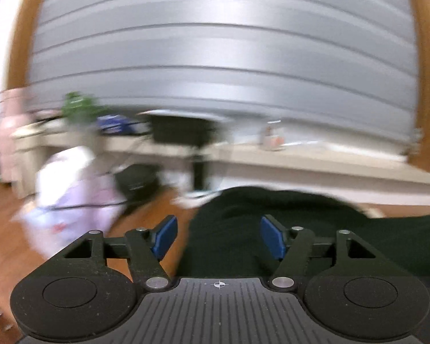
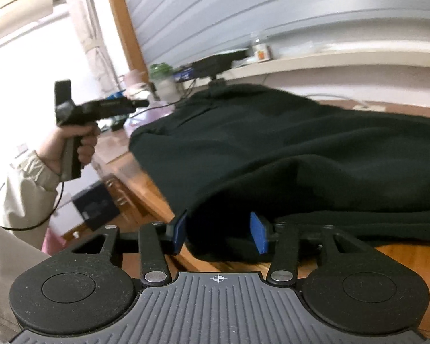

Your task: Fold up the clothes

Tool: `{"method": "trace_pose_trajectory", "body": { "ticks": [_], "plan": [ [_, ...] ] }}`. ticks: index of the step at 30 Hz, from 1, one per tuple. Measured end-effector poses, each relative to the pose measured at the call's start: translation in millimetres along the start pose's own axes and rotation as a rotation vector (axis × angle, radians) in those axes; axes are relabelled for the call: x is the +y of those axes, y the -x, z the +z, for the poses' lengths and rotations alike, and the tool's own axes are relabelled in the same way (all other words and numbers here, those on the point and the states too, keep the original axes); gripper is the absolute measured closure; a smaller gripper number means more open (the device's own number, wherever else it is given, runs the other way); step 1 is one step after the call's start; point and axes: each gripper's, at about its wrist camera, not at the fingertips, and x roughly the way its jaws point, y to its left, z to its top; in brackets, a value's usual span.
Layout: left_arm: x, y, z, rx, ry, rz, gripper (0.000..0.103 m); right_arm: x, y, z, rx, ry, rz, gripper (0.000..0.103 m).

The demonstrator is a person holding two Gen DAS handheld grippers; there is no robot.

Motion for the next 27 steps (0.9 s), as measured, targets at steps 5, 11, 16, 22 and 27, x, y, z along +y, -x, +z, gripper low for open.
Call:
{"method": "trace_pose_trajectory", "body": {
  "ticks": [5, 11, 16, 22, 27],
  "plan": [
    [-82, -50, 14, 0.015, -0.1, -0.182, 0.025, -14, 23, -7, -0.065, -0.016, -0.083, 0.046],
    [-182, -118, 9, 0.09, -0.197, -0.363, 0.013, -46, 54, -10, -0.152, -0.106, -0.18, 0.033],
    [-222, -152, -14, 0.163, -0.241, -0.441, 0.002, -67, 76, -17, -0.198, -0.136, -0.266, 0.026],
    [-231, -159, -38, 0.25, -0.3, -0.445, 0.0, -91, 89, -28, -0.206, -0.184, -0.342, 0.022],
    [-229, -166, -41, 0.299, -0.303, -0.424, 0.0, -100, 80, -23, -0.198, -0.179, -0.384, 0.015]
  ]
}}
